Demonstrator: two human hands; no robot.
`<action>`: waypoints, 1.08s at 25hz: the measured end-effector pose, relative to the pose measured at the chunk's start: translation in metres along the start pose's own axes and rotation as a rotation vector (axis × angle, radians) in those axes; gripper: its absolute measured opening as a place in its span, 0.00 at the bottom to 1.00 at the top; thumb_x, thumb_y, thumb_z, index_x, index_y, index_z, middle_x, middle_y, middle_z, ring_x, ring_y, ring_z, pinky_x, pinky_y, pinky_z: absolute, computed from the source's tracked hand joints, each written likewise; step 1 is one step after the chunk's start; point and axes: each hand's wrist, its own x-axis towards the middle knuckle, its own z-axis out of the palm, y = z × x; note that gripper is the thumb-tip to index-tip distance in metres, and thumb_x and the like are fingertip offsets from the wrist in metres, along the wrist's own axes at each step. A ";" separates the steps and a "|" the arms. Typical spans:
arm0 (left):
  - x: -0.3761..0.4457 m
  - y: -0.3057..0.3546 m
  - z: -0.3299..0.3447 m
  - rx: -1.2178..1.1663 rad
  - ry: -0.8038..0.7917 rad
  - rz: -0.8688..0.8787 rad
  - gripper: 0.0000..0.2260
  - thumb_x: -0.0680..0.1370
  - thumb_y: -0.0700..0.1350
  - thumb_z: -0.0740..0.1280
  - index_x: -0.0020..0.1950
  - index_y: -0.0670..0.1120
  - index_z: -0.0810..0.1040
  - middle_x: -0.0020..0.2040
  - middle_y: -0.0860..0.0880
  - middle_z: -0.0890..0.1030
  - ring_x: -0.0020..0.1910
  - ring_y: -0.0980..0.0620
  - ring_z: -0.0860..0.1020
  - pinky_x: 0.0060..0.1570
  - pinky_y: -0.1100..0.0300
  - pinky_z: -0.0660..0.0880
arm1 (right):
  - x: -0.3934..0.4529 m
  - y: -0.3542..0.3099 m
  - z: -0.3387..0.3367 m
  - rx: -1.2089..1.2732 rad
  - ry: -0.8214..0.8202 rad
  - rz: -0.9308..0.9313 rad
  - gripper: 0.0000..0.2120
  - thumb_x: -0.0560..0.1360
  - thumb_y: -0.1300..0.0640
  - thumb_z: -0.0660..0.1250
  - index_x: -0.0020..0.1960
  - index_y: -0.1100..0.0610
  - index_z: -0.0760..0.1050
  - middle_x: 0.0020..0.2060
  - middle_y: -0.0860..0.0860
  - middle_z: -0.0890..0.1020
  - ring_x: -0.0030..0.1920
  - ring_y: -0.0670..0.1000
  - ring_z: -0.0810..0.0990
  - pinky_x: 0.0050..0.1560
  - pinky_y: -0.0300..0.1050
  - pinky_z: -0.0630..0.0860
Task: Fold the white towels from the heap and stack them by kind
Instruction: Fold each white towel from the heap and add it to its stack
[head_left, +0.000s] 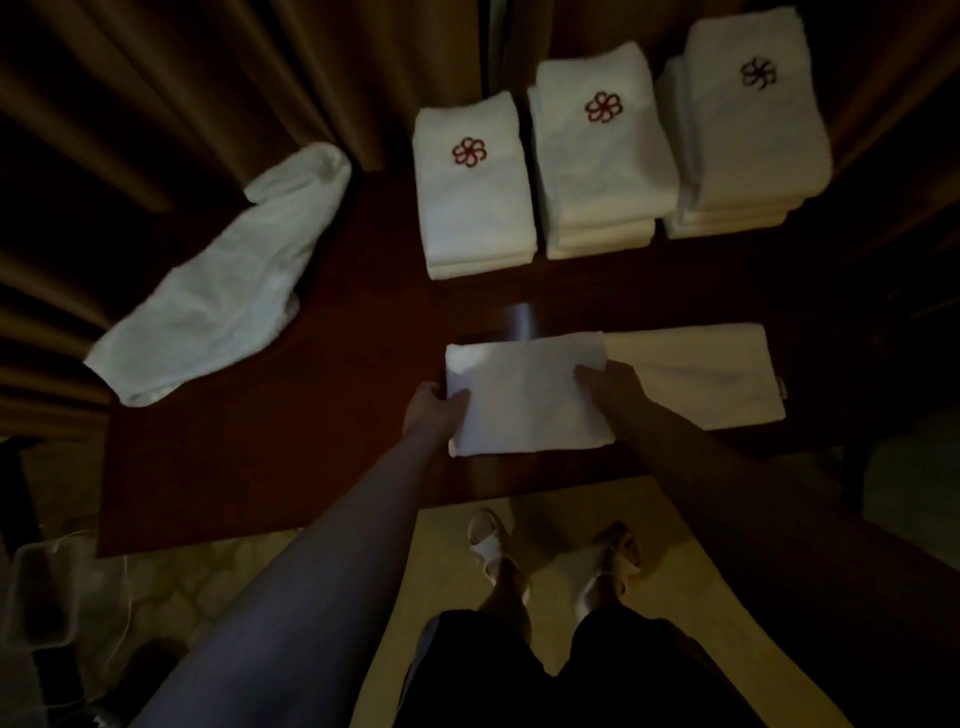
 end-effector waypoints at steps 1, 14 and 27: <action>0.003 0.001 0.005 0.028 0.003 0.002 0.24 0.78 0.52 0.67 0.69 0.41 0.68 0.65 0.43 0.74 0.62 0.44 0.74 0.52 0.55 0.71 | 0.006 0.003 -0.001 -0.027 0.006 -0.006 0.22 0.79 0.56 0.63 0.70 0.65 0.67 0.67 0.62 0.72 0.65 0.61 0.73 0.55 0.47 0.70; 0.040 -0.007 0.015 0.049 0.095 -0.012 0.16 0.77 0.44 0.65 0.63 0.41 0.74 0.59 0.42 0.78 0.56 0.42 0.78 0.53 0.52 0.76 | 0.020 0.017 0.012 -0.483 0.182 -0.272 0.19 0.76 0.60 0.66 0.65 0.62 0.68 0.58 0.60 0.76 0.57 0.61 0.76 0.51 0.46 0.70; 0.035 -0.023 0.006 -0.017 0.127 -0.010 0.20 0.76 0.53 0.70 0.61 0.41 0.76 0.54 0.47 0.80 0.48 0.50 0.78 0.44 0.56 0.75 | 0.002 0.052 0.034 -1.003 0.089 -0.461 0.26 0.78 0.52 0.62 0.72 0.62 0.62 0.68 0.61 0.65 0.66 0.61 0.64 0.64 0.52 0.66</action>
